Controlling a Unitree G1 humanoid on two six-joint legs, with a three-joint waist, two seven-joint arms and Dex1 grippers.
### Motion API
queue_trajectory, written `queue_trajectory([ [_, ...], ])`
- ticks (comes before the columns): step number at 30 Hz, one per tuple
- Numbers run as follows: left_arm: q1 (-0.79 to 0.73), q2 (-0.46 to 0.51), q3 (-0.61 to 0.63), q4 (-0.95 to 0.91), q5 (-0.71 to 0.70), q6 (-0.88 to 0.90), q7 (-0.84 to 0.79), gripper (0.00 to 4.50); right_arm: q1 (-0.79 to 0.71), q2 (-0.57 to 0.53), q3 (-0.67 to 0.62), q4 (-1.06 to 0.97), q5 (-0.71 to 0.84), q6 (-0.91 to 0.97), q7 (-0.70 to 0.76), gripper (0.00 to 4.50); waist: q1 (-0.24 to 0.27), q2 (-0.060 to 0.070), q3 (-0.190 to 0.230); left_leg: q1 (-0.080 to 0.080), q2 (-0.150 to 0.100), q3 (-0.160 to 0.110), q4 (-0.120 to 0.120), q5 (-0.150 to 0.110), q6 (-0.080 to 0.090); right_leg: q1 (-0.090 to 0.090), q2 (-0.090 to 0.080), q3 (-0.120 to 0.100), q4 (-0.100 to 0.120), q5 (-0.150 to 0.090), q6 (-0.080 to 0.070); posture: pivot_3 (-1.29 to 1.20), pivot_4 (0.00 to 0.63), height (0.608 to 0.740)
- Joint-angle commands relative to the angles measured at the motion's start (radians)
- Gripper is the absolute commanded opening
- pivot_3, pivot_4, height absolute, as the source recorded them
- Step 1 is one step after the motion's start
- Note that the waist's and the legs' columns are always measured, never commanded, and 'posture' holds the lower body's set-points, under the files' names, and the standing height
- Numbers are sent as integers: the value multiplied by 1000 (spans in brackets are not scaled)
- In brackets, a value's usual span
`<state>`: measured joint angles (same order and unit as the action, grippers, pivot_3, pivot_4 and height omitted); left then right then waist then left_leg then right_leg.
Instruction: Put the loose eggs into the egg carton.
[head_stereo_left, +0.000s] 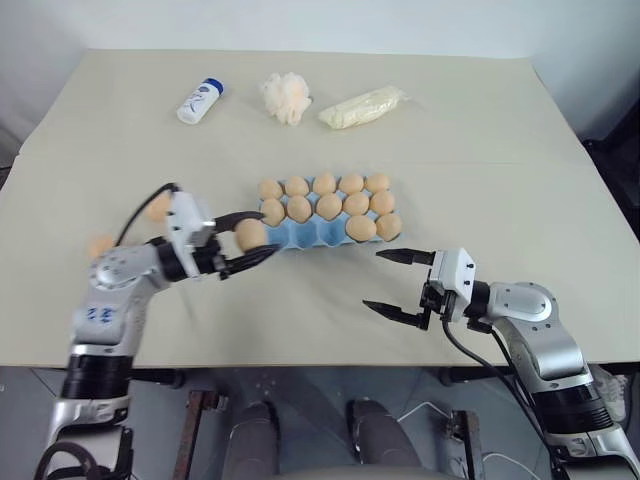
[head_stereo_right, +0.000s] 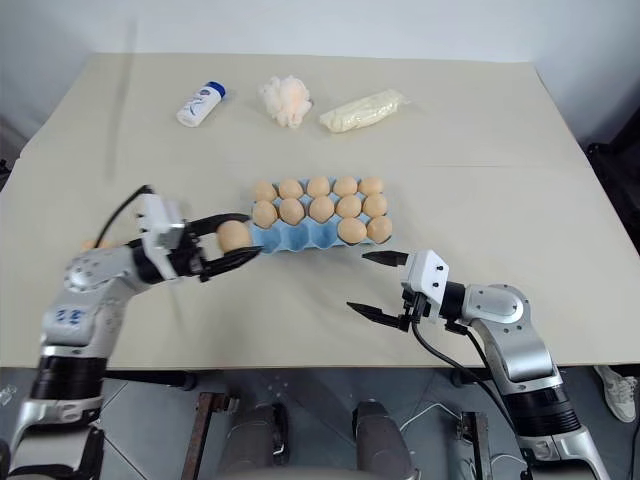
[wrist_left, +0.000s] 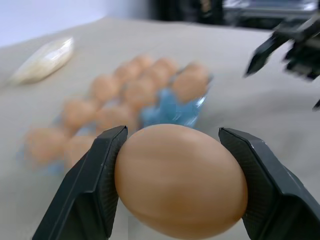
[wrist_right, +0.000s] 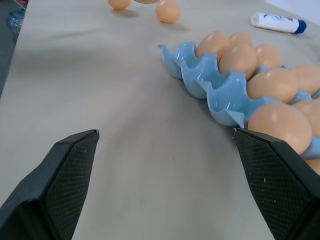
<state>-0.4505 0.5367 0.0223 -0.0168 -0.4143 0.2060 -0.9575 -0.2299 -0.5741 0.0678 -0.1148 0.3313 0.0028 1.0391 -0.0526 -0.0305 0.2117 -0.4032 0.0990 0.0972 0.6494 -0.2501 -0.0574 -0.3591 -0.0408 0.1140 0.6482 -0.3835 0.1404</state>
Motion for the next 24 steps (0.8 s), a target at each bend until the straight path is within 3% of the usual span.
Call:
queue_trajectory([
  [1, -90, -60, -66, 69, 58, -49, 8, 2989, 6, -9, -21, -41, -1, 3, -21, 4500, 0, 0, 0, 0, 0, 0, 0, 0, 0, 0, 0, 0, 0, 0, 0, 0, 150, 740],
  [7, -256, -205, -134, 364, 166, -207, 27, 2989, 35, -16, -38, -85, -3, 16, -64, 4500, -1, 0, 0, 0, 0, 0, -1, 2, -2, -1, 1, 1, -1, 0, 1, 0, 150, 740],
  [14, -387, -310, -135, 620, 213, -291, 55, 2989, 88, -22, -60, -148, 1, 40, -103, 4500, 4, 0, 0, -1, 0, 1, -1, 2, -2, -2, 1, 1, -3, 0, 1, 0, 150, 740],
  [23, -461, -348, -139, 792, 253, -375, 19, 2989, 154, -10, -98, -224, 13, 81, -175, 4500, 24, 0, 0, -2, 0, 1, -1, 2, -2, -1, 1, 2, -3, 1, 1, 0, 150, 740],
  [24, -460, -346, -136, 789, 252, -371, 17, 3186, 162, -6, -96, -233, 12, 82, -182, 4500, 25, 0, 0, -2, 0, 1, -1, 2, -2, -1, 1, 2, -3, 1, 1, 0, 150, 740],
])
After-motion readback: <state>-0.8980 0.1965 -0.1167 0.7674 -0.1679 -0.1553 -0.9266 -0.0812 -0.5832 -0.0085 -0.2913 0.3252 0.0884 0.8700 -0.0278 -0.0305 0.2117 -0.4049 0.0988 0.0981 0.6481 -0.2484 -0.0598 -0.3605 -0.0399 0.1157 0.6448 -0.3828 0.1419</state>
